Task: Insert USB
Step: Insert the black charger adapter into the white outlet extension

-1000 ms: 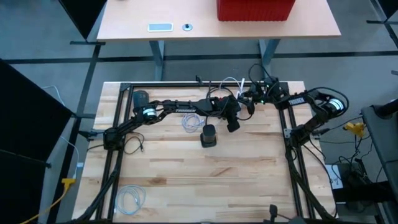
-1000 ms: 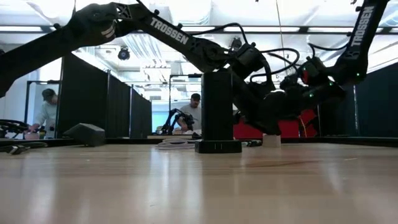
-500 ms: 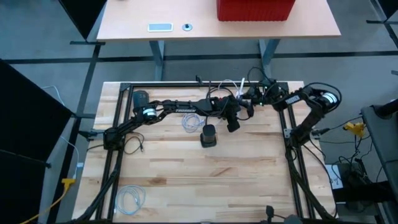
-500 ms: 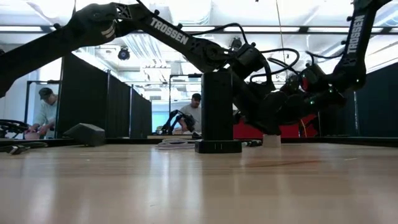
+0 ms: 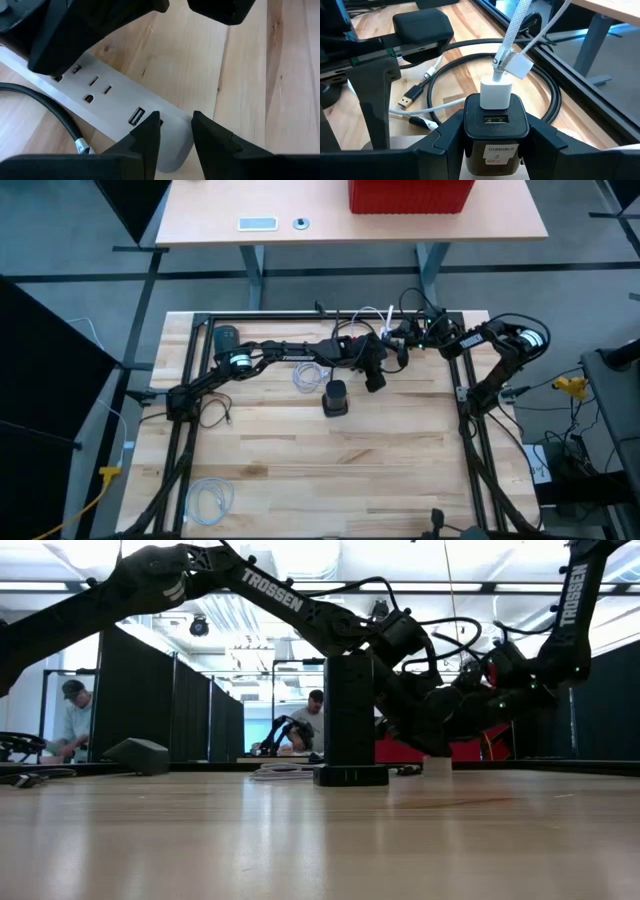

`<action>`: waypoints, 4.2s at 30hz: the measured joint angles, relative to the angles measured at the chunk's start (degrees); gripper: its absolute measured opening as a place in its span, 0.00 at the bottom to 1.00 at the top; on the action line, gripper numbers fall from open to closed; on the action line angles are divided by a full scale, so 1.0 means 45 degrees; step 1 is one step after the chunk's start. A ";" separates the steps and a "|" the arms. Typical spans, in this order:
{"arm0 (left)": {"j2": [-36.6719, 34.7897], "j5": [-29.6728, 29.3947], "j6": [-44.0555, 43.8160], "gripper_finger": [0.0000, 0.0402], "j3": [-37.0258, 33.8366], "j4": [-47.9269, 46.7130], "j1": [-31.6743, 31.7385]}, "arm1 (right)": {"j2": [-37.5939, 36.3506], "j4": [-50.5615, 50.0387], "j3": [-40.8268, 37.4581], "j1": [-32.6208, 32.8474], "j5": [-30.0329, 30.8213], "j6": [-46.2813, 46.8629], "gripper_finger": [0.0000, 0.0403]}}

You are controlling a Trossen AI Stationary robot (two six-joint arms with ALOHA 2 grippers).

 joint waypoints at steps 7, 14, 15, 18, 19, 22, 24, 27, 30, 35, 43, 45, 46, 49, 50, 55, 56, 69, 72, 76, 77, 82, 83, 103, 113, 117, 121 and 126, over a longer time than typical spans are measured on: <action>0.0002 0.0031 -0.0104 0.26 -0.0014 0.0137 -0.0010 | 0.0121 0.0174 -0.0263 0.0029 0.0123 -0.0406 0.36; 0.0004 0.0054 -0.0205 0.26 -0.0025 0.0245 -0.0018 | 0.0211 0.0281 -0.0434 0.0058 0.0218 -0.0537 0.36; 0.0004 0.0054 -0.0217 0.26 -0.0025 0.0245 -0.0018 | 0.0206 0.0259 -0.0433 0.0069 0.0240 -0.0390 0.36; 0.0004 0.0044 -0.0222 0.26 -0.0025 0.0246 -0.0018 | 0.0187 0.0234 -0.0443 0.0077 0.0366 -0.0325 0.36; 0.0004 0.0044 -0.0222 0.26 -0.0025 0.0245 -0.0018 | 0.0166 0.0204 -0.0443 0.0101 0.0401 -0.0311 0.36; 0.0004 0.0036 -0.0223 0.26 -0.0025 0.0250 -0.0018 | -0.0016 -0.0116 -0.0443 0.0186 0.0728 -0.0423 0.36; 0.0004 0.0034 -0.0222 0.26 -0.0025 0.0250 -0.0018 | -0.0235 -0.0548 -0.0438 0.0300 0.1060 -0.0881 0.36; 0.0004 0.0052 -0.0215 0.26 -0.0025 0.0272 -0.0013 | -0.0451 -0.0986 -0.0472 0.0441 0.1414 -0.1199 0.36; 0.0006 0.0092 -0.0199 0.26 -0.0025 0.0289 -0.0014 | -0.0602 -0.1172 -0.0545 0.0562 0.1646 -0.0970 0.36; 0.0009 0.0160 -0.0173 0.26 -0.0025 0.0316 -0.0016 | -0.0855 -0.1481 -0.0669 0.0764 0.2033 -0.0587 0.36; 0.0013 0.0317 -0.0089 0.26 -0.0025 0.0352 -0.0022 | -0.1217 -0.1848 -0.0963 0.1126 0.2701 -0.0123 0.35; 0.0013 0.0388 0.0020 0.26 -0.0025 0.0347 -0.0070 | -0.1139 -0.1263 -0.1318 0.1206 0.2926 -0.0212 0.35; 0.0013 0.0385 0.0030 0.26 -0.0025 0.0347 -0.0106 | -0.1064 -0.0790 -0.1535 0.1206 0.2929 -0.0124 0.35; 0.0013 0.0314 0.0055 0.26 -0.0084 0.0399 -0.0269 | -0.0845 0.0692 -0.2186 0.1213 0.2993 0.0244 0.35; 0.0013 0.0253 0.0055 0.26 -0.0152 0.0488 -0.0336 | -0.0793 0.0986 -0.2328 0.1223 0.3094 0.0279 0.35; 0.0013 0.0061 -0.0150 0.26 -0.0385 0.0742 -0.0515 | -0.0233 0.1824 -0.2453 0.1279 0.3121 0.0540 0.35; 0.0013 0.0027 -0.0190 0.26 -0.0385 0.0749 -0.0518 | -0.0167 0.1917 -0.2455 0.1290 0.3169 0.0675 0.35; 0.0013 -0.0080 -0.0281 0.26 -0.0400 0.0882 -0.0503 | 0.0494 0.2940 -0.2500 0.1764 0.4051 0.0790 0.36; 0.0013 -0.0104 -0.0302 0.26 -0.0404 0.0912 -0.0499 | 0.0646 0.3176 -0.2511 0.1873 0.4255 0.0816 0.36; 0.0013 -0.0098 -0.0262 0.26 -0.0404 0.0915 -0.0494 | 0.0211 0.2699 -0.2505 0.1881 0.4278 0.1115 0.36; 0.0013 -0.0086 -0.0241 0.26 -0.0404 0.0920 -0.0494 | 0.0029 0.2571 -0.2526 0.1881 0.4291 0.1165 0.36; 0.0013 0.0007 -0.0215 0.26 -0.0404 0.0930 -0.0511 | -0.1065 0.1342 -0.2551 0.1881 0.4303 0.1148 0.36; 0.0013 0.0041 -0.0194 0.26 -0.0404 0.0935 -0.0518 | -0.1305 0.1050 -0.2551 0.1881 0.4289 0.1148 0.36; -0.0011 0.0141 -0.0132 0.26 -0.0788 0.1425 -0.0542 | -0.6511 -0.6193 -0.0665 0.1881 0.4309 0.1383 0.58; -0.0011 0.0151 -0.0227 0.26 -0.0797 0.1469 -0.0542 | -0.7417 -0.8183 -0.0549 0.1881 0.4514 0.0963 0.33; -0.0011 0.0158 -0.0250 0.26 -0.0803 0.1487 -0.0542 | -0.6934 -0.8080 -0.0523 0.1881 0.4507 0.0731 0.23; -0.0011 0.0167 -0.0278 0.26 -0.0804 0.1511 -0.0541 | -0.6329 -0.7850 -0.0485 0.1881 0.4380 0.0561 0.17; -0.0011 0.0177 -0.0313 0.26 -0.0805 0.1542 -0.0539 | -0.5572 -0.7561 -0.0438 0.1881 0.4221 0.0349 0.10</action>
